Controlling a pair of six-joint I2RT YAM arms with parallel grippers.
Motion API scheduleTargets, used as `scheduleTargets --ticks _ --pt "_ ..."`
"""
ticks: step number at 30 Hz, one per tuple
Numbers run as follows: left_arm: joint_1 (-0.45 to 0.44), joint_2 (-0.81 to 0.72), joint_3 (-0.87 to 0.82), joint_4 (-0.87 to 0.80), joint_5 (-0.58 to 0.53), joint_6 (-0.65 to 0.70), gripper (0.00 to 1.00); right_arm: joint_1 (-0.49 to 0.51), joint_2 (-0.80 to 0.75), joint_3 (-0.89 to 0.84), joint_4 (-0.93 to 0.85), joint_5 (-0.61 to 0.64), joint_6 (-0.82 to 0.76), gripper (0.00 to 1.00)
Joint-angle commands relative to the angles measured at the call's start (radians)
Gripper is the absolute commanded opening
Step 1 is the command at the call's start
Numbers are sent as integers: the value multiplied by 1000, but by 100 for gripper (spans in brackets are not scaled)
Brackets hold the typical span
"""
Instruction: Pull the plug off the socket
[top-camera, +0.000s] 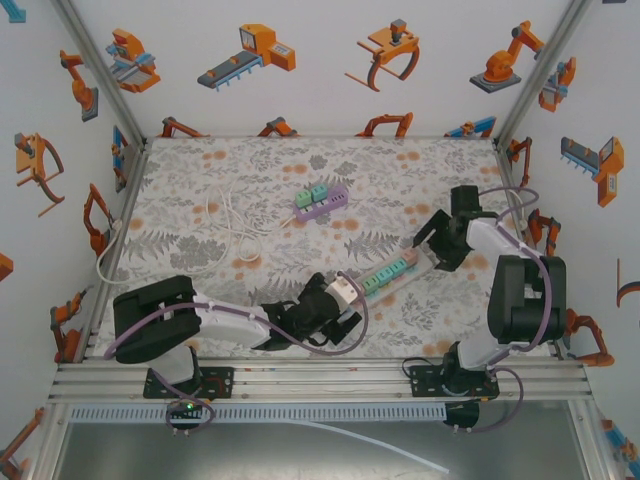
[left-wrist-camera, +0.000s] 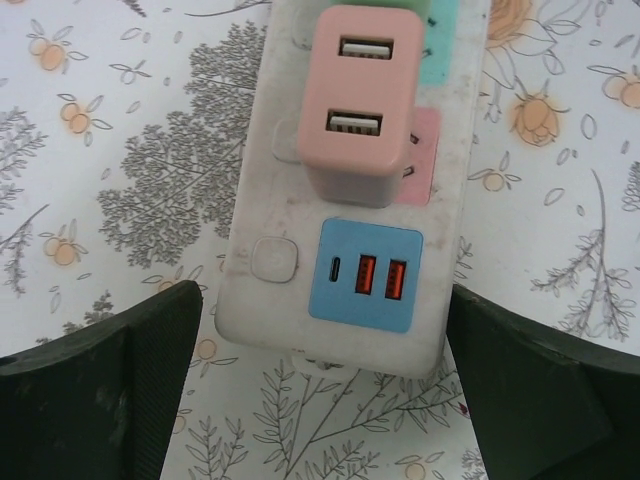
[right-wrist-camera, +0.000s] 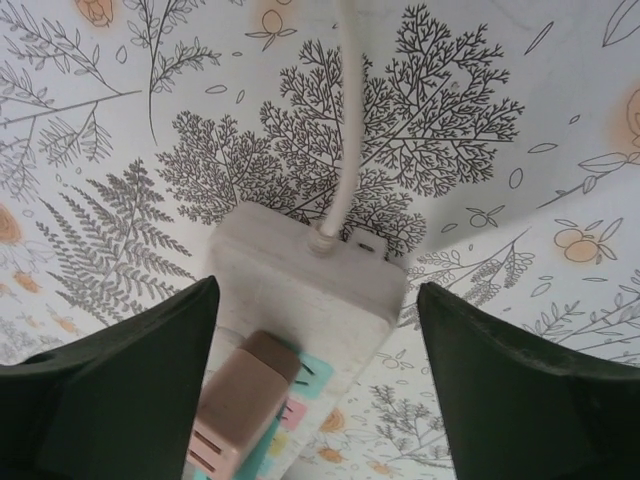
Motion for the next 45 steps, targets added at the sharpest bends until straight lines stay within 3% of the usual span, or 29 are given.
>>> scheduleTargets --ticks 1,9,13,16,21,25,30,36,40,42,45 --pt "-2 -32 5 -10 -113 -39 94 13 -22 -51 37 -35 37 60" --pt "3 -156 -68 -143 -285 -121 92 134 -134 -161 53 -20 158 61" --pt "21 -215 -111 -231 -367 -182 91 258 -214 -242 77 55 340 63" --pt "61 -270 -163 -258 -365 -233 91 340 -277 -309 106 107 485 64" --pt "116 -381 -262 -273 -361 -270 91 432 -318 -332 64 185 578 65" --pt "127 -502 -318 -283 -349 -265 90 472 -302 -334 102 187 570 66" --pt "128 -656 -344 -365 -342 -274 91 472 -312 -221 -8 252 526 67" --pt "145 -859 -317 -546 -353 -315 100 472 -430 -116 -101 418 397 68" --pt "164 -979 -277 -659 -361 -346 97 472 -515 -85 12 546 72 70" --pt "182 -1040 -262 -695 -357 -363 97 472 -558 -116 187 490 -197 72" --pt "223 -1116 -238 -768 -351 -415 97 472 -617 -204 456 246 -622 75"
